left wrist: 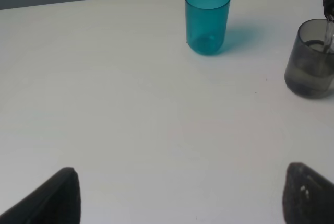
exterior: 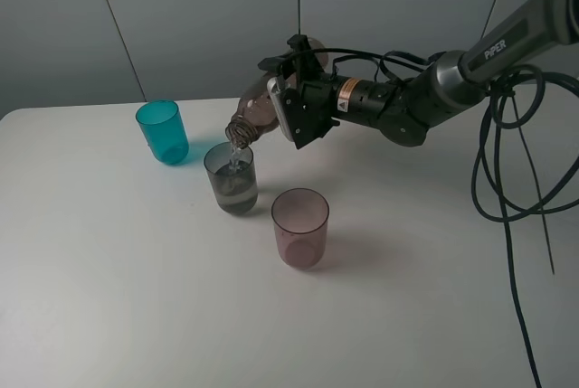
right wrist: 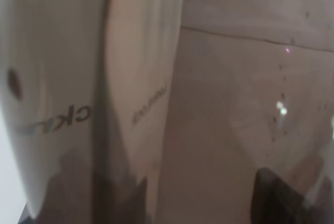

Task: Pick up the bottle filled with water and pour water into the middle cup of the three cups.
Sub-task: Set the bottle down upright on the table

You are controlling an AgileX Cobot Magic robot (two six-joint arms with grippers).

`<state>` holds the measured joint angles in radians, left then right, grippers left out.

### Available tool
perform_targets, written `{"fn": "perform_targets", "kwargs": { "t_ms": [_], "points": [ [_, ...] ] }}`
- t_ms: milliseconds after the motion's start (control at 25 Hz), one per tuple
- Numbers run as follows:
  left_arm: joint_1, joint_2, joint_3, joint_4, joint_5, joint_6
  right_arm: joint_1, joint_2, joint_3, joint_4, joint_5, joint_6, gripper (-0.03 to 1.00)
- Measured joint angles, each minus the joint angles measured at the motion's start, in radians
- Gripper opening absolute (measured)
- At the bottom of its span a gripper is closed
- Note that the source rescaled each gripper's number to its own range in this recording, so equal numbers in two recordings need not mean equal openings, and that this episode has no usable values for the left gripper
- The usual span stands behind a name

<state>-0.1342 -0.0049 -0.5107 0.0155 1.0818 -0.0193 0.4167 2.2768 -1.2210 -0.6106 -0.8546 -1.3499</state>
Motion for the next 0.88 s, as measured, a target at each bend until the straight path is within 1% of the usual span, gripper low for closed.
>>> {"fn": "perform_targets", "kwargs": {
  "t_ms": [880],
  "points": [
    [0.000, 0.000, 0.000, 0.000, 0.000, 0.000, 0.000, 0.000, 0.000, -0.004, -0.004, -0.038, 0.00]
  ]
}}
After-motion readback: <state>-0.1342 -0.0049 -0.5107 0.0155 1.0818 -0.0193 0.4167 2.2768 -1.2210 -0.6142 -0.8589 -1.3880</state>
